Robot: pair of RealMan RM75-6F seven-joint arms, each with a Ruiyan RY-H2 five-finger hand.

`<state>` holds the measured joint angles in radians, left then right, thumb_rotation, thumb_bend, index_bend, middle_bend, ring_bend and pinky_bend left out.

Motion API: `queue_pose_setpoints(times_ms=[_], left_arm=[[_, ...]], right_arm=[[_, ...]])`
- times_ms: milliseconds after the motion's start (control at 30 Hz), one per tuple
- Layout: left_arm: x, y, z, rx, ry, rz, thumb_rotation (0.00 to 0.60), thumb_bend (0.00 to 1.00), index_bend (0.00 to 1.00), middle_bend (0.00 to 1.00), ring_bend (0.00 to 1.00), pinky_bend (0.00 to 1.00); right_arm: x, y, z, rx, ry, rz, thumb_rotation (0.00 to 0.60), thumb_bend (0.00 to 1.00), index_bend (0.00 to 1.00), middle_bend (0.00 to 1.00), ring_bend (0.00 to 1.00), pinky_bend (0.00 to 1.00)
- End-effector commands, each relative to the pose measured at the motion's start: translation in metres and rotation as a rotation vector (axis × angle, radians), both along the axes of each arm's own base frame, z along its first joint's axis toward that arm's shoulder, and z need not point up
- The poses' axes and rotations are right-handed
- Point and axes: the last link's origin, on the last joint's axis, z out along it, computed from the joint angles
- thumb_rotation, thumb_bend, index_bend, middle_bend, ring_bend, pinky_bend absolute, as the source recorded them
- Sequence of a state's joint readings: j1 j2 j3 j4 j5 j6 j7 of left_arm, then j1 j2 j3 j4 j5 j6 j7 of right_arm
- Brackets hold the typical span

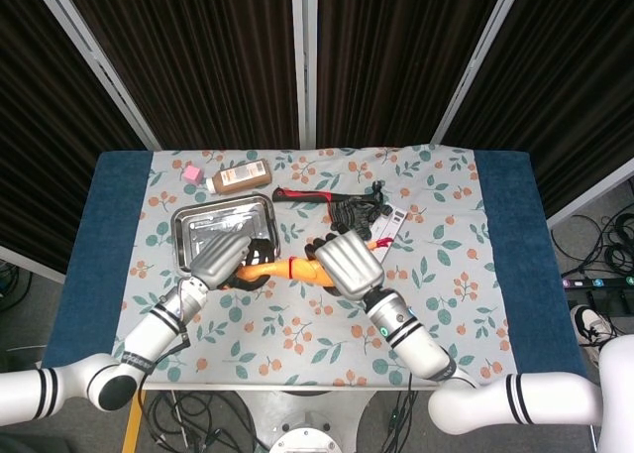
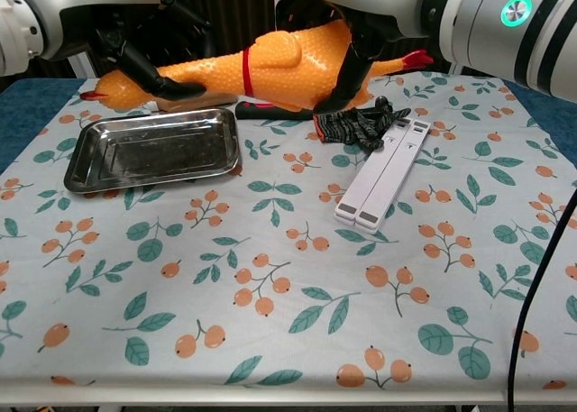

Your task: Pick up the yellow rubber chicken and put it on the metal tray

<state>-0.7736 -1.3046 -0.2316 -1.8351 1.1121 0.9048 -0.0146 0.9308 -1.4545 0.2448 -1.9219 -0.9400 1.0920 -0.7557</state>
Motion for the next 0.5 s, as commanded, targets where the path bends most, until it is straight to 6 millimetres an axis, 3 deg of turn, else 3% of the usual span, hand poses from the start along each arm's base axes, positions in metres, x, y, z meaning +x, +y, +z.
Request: queue_pose_setpoints(times_ms=[33, 100, 167, 267, 367, 433, 500], left_arm=[[-0.0006, -0.0005, -0.0007, 0.0, 0.001, 0.0, 0.6, 0.67, 0.78, 0.78, 0.68, 0.74], [-0.0012, -0.0011, -0.0012, -0.002, -0.001, 0.002, 0.6, 0.67, 0.78, 0.78, 0.68, 0.74], [-0.0018, -0.001, -0.0012, -0.001, -0.001, 0.003, 0.6, 0.67, 0.78, 0.78, 0.68, 0.74], [-0.0021, -0.0005, -0.0008, -0.002, -0.007, 0.007, 0.6, 0.67, 0.78, 0.78, 0.68, 0.74], [-0.002, -0.0002, -0.0009, -0.004, -0.011, 0.009, 0.6, 0.67, 0.78, 0.78, 0.68, 0.74], [-0.0018, -0.0001, -0.0011, -0.007, -0.01, 0.008, 0.6, 0.67, 0.78, 0.78, 0.68, 0.74], [-0.0017, -0.0004, -0.0017, -0.011, -0.009, 0.008, 0.6, 0.67, 0.78, 0.78, 0.68, 0.74]], right_arm=[[-0.0006, 0.0, 0.001, -0.004, -0.009, -0.003, 0.6, 0.33, 1.0, 0.96, 0.7, 0.27], [-0.0018, -0.0014, 0.0028, -0.006, -0.021, -0.008, 0.6, 0.31, 0.96, 0.93, 0.66, 0.26], [-0.0034, -0.0033, 0.005, -0.012, -0.02, -0.011, 0.6, 0.26, 0.8, 0.83, 0.56, 0.23], [-0.006, -0.0049, 0.0076, -0.019, -0.006, -0.011, 0.6, 0.08, 0.39, 0.52, 0.29, 0.17], [-0.0061, -0.0052, 0.0094, -0.017, -0.006, -0.012, 0.6, 0.0, 0.13, 0.3, 0.15, 0.13], [-0.0062, -0.005, 0.01, -0.014, -0.003, -0.012, 0.6, 0.0, 0.04, 0.22, 0.12, 0.12], [-0.0065, -0.0048, 0.0105, -0.013, -0.001, -0.011, 0.6, 0.0, 0.0, 0.17, 0.11, 0.12]])
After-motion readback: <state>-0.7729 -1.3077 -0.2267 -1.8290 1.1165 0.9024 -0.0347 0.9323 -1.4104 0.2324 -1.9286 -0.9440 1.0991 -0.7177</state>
